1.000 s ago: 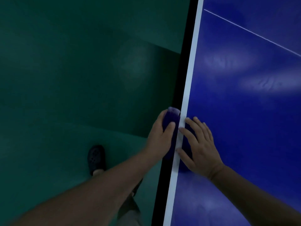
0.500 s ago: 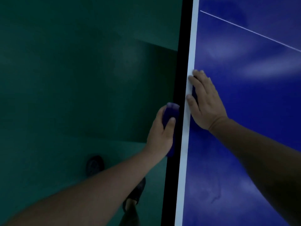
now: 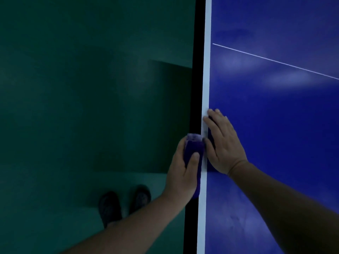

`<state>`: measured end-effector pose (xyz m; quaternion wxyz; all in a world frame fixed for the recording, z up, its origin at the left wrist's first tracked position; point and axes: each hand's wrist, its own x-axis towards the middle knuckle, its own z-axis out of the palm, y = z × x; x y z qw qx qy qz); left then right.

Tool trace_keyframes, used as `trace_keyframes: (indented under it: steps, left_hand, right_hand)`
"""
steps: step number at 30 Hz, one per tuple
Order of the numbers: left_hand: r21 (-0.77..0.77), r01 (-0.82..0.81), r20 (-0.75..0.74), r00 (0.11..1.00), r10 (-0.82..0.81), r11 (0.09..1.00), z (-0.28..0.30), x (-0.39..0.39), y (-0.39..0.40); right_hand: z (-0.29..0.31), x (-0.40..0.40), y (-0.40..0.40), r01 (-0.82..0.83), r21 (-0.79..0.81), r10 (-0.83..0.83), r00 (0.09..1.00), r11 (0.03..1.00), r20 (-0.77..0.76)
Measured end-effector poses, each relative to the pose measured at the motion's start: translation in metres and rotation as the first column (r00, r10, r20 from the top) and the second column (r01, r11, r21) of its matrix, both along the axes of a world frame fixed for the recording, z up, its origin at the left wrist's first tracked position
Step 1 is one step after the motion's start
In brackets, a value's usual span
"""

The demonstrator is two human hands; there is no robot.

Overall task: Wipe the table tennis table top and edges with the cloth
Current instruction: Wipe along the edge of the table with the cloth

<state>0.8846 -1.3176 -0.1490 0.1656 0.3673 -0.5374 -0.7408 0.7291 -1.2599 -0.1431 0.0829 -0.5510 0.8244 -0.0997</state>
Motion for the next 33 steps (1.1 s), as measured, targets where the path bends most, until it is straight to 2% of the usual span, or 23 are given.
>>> trace_keyframes:
  steps: [5, 9, 16, 20, 25, 30, 33]
  left_hand:
    - [-0.05, -0.008, 0.021, 1.0, 0.009, 0.999, -0.015, -0.031, -0.036]
    - [-0.023, 0.003, 0.132, 0.991, 0.0, 1.0, -0.03, -0.066, -0.068]
    - [0.029, 0.007, 0.071, 0.997, -0.009, 1.0, -0.006, -0.026, -0.03]
    - [0.055, 0.016, 0.087, 0.996, -0.021, 0.998, -0.011, -0.042, -0.043]
    - [-0.068, -0.005, 0.147, 0.989, 0.015, 0.998, -0.021, -0.105, -0.105]
    - [-0.105, -0.035, 0.179, 0.982, 0.053, 0.994, -0.023, -0.147, -0.14]
    - [-0.1, -0.073, 0.099, 0.992, 0.083, 0.992, -0.012, -0.133, -0.125]
  right_hand:
    - [-0.001, -0.001, 0.001, -0.008, -0.008, 0.008, 1.0, 1.0, -0.006]
    - [0.0, -0.002, 0.0, -0.002, -0.01, 0.002, 1.0, 1.0, 0.001]
    - [0.003, -0.001, 0.0, 0.0, 0.032, 0.0, 1.0, 1.0, 0.012]
    - [0.006, -0.001, -0.002, 0.014, 0.052, -0.015, 1.0, 0.999, 0.02]
    - [0.017, -0.02, -0.01, 0.01, -0.005, -0.008, 0.983, 1.0, 0.184]
    - [0.028, -0.103, -0.067, -0.007, 0.003, 0.007, 0.997, 1.0, 0.079]
    - [0.02, -0.133, -0.11, -0.074, 0.042, 0.073, 0.997, 0.996, 0.005]
